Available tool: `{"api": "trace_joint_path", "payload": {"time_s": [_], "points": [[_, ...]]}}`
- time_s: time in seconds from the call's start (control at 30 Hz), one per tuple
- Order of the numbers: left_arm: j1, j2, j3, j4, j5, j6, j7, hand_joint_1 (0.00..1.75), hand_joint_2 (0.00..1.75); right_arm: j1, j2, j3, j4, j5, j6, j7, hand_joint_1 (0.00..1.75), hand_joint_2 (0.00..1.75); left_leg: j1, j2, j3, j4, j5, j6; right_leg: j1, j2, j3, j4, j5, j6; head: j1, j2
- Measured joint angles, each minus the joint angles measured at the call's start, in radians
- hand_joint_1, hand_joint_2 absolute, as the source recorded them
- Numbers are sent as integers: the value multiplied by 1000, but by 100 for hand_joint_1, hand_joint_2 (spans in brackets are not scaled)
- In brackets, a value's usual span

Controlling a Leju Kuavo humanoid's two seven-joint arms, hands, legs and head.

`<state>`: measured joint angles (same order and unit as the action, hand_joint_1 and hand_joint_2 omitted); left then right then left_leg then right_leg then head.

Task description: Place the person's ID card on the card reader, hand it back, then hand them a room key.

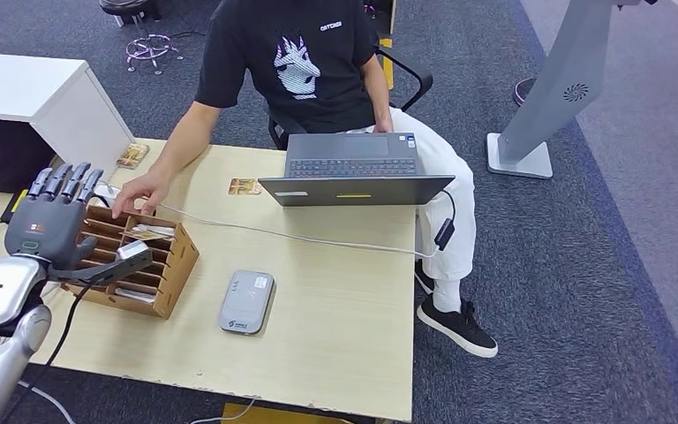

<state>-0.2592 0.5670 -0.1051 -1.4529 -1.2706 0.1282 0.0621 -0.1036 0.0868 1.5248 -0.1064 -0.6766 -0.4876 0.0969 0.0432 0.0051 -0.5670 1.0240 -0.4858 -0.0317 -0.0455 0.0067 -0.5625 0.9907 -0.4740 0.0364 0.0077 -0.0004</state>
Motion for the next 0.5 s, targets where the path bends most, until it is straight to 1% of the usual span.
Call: {"api": "trace_joint_path", "payload": {"time_s": [0.1, 0.23, 0.3, 0.37, 0.5], "points": [[-2, -15, 1, 15, -20, 56, -1, 0, 175, 0, 0, 0, 0, 18, 0, 1, 0, 175, 0, 0, 0, 0, 0, 0, 0, 0, 0, 0, 0, 0, 0, 0], [-20, -54, 1, 74, -37, 161, -17, 0, 175, -1, -1, 0, 0, 38, -1, 0, 0, 175, 0, 0, 0, 0, 0, 0, 0, 0, 0, 0, 0, 0, 0, 0], [-25, -74, 2, 103, -36, 196, -27, 0, 175, -1, -1, 0, 0, 42, -1, 0, 0, 175, 0, 0, 0, 0, 0, 0, 0, 0, 0, 0, 0, 0, 0, 0], [-26, -92, 2, 124, -35, 215, -32, 0, 175, -2, -1, 0, 0, 42, -2, 0, 0, 175, 0, 0, 0, 0, 0, 0, 0, 0, 0, 0, 1, 0, 0, 0], [-28, -115, 2, 149, -33, 222, -34, 0, 175, -2, -2, 0, 0, 42, -4, 0, 0, 175, 0, 0, 0, 0, 0, 0, 0, 0, 0, 0, 1, 0, 0, 0]]}}
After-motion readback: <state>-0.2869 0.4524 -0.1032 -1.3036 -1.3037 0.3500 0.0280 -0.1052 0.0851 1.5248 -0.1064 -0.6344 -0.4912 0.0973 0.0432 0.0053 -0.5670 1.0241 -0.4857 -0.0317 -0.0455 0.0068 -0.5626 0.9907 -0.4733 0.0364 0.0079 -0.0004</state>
